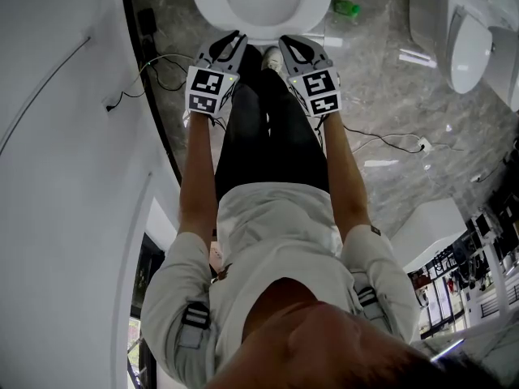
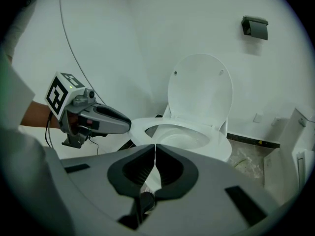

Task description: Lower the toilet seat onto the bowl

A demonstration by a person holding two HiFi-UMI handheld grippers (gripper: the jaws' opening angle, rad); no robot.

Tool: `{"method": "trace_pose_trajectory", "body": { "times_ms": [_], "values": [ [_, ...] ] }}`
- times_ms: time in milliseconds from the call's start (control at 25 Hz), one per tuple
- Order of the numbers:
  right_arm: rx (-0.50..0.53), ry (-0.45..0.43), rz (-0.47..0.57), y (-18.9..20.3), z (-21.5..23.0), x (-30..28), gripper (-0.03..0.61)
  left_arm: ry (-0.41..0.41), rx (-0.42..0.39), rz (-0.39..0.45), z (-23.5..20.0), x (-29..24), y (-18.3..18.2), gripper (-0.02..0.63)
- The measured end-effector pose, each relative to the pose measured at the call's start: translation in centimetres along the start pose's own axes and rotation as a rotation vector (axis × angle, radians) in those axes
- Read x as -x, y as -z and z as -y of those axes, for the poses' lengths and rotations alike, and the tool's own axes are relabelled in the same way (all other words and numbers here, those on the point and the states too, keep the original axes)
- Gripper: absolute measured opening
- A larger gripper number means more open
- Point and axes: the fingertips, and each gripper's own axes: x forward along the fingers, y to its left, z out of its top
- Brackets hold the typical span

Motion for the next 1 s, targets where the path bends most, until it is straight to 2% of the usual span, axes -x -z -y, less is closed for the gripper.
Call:
{"method": "trace_pose_trajectory", "body": {
  "times_ms": [760,1000],
  "values": [
    [-0.024,-0.029,-0.068,4.9,-0.8,-2.0,0.025,-0.010,0.045,-0.065,0.1,-1.3,5.0,0.075],
    [-0.030,-0.036,-0.098,6.4,-1.1,-2.7,0.025,0.002,0.037,-0.086,0.1,-1.9,6.6,0.075]
  ]
}}
